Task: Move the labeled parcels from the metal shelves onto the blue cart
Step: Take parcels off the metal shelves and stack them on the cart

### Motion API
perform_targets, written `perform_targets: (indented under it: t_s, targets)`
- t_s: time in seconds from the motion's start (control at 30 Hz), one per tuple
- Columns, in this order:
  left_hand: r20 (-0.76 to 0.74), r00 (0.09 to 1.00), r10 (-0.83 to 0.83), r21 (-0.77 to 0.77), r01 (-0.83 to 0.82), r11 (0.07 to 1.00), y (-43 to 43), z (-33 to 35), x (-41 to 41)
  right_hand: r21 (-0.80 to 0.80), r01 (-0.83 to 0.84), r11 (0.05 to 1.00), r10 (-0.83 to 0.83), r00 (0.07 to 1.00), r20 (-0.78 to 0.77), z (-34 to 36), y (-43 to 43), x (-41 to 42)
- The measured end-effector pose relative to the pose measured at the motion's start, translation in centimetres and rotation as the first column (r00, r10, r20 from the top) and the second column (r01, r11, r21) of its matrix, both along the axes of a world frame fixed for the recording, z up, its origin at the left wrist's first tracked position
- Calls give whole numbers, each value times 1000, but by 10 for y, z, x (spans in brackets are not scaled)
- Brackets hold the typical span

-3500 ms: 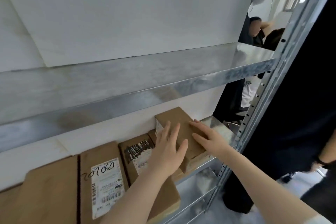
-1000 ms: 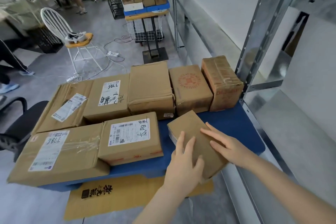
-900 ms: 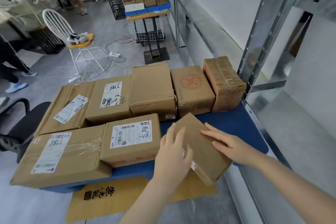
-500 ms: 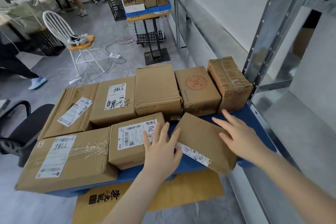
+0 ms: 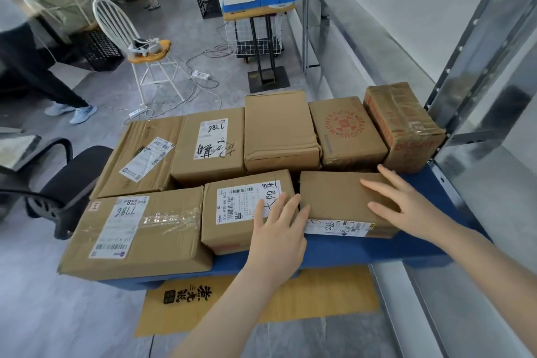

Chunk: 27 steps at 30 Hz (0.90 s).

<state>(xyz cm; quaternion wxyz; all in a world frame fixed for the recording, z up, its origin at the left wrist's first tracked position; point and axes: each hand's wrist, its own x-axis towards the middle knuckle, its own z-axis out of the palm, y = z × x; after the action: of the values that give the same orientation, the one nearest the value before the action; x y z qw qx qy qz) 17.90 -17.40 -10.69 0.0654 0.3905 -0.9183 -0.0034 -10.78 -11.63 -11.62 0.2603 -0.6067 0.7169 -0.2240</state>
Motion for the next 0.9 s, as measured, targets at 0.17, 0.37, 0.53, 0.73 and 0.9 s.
perform_targets:
  t_s: [0.17, 0.37, 0.53, 0.73, 0.9]
  targets:
    - [16, 998, -63, -40, 64, 997, -1, 1, 11, -81, -33, 996, 33, 999, 1, -1, -10, 4]
    - [-40, 994, -97, 5, 98, 995, 0, 5, 20, -74, 48, 996, -51, 998, -40, -1, -12, 17]
    - [-50, 989, 136, 107, -130, 986, -6, 9, 50, -35, 308, 951, -310, 950, -41, -2, -4, 32]
    - [25, 981, 192, 138, -194, 971, -22, 3, 82, -19, 316, 948, -317, 949, -9, -6, -8, 44]
    - [46, 985, 167, 136, -171, 976, -27, 3, 83, -6, 332, 943, -332, 943, -3, -2, -8, 49]
